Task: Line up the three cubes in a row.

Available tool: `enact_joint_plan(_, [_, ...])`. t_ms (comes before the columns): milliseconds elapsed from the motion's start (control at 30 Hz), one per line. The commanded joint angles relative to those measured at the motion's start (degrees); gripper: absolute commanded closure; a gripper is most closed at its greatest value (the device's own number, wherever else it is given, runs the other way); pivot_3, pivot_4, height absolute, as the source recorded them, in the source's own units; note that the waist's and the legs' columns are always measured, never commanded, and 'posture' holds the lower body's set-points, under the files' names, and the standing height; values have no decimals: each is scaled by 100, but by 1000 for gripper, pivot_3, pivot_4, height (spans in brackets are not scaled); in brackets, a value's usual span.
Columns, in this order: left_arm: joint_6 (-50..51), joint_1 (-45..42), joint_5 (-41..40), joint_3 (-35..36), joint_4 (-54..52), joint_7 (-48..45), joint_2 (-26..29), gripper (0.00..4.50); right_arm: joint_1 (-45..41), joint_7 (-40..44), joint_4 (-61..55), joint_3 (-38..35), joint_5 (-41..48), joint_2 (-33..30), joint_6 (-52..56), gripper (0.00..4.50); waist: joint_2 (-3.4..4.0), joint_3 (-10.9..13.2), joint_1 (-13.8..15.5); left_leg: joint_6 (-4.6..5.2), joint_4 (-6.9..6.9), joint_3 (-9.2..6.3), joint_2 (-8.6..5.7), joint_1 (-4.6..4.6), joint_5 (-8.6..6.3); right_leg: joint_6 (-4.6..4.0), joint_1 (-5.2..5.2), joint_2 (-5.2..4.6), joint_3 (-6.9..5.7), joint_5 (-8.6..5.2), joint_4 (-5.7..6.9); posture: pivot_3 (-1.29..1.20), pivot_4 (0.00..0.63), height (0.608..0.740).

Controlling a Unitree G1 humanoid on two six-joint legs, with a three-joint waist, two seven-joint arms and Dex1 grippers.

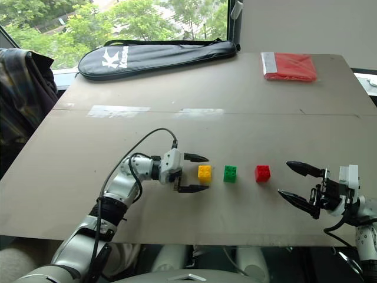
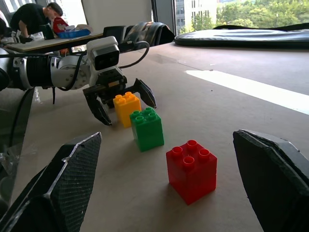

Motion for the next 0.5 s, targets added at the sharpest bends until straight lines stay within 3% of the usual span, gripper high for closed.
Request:
enact_joint_plan(33, [432, 448, -376, 345, -831, 10, 381, 13, -40, 75, 3, -152, 10, -75, -102, 0, 0, 0, -45, 0, -1, -2, 1, -1, 0, 5, -1, 1, -1, 3, 0, 0, 150, 708])
enact_joint_plan(267, [1745, 2077, -704, 968, -2794, 792, 1169, 13, -197, 142, 735, -167, -306, -99, -472, 0, 2, 4, -100, -1, -17, -3, 21, -7, -1, 6, -12, -5, 0, 1, -10, 0, 150, 708])
enact_joint_plan(500, [2251, 3079, -612, 1520, -3612, 2156, 962, 13, -359, 467, 1525, -99, -707, -222, -1138, 0, 2, 5, -64, 0, -11, 8, 15, 2, 0, -5, -7, -17, 5, -6, -7, 0, 150, 708])
